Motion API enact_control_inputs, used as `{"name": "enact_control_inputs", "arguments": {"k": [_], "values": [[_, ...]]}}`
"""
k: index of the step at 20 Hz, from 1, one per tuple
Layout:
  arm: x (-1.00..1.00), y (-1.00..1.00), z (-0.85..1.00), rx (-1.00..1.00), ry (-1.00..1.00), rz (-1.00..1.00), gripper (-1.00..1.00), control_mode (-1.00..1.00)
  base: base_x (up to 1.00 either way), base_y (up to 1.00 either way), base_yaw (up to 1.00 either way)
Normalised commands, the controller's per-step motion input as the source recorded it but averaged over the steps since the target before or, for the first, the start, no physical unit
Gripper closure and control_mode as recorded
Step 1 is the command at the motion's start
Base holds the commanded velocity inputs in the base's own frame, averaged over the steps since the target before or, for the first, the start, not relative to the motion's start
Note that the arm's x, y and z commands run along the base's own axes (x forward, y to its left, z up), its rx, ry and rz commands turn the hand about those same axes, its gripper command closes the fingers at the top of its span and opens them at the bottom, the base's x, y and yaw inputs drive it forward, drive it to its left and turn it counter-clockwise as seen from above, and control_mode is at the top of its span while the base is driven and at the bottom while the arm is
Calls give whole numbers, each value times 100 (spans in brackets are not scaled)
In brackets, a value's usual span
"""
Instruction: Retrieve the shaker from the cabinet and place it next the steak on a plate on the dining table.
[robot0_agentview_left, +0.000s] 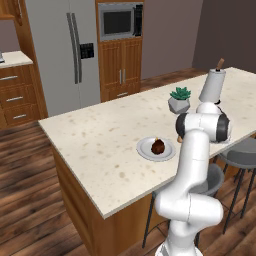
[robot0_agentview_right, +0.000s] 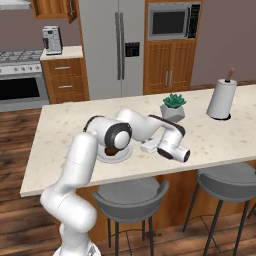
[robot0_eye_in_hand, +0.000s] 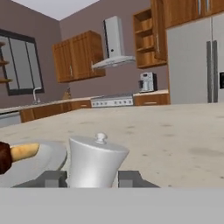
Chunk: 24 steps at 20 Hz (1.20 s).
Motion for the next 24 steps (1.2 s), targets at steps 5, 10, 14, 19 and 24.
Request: {"name": "enact_control_inputs", "arguments": {"k": [5,10,14,19,24], "values": [[-56,9,0,-17,-24,4,-100,-100,0,0,0],[-100,0,13,-19,-41,5,-100,-100,0,0,0],[-95,10,23,-17,-35,3,-100,-100,0,0,0],[-21,16,54,-9,-7,0,-100,-100,0,0,0],[-10,0,99,-4,0,3,-100,-100,0,0,0]]}}
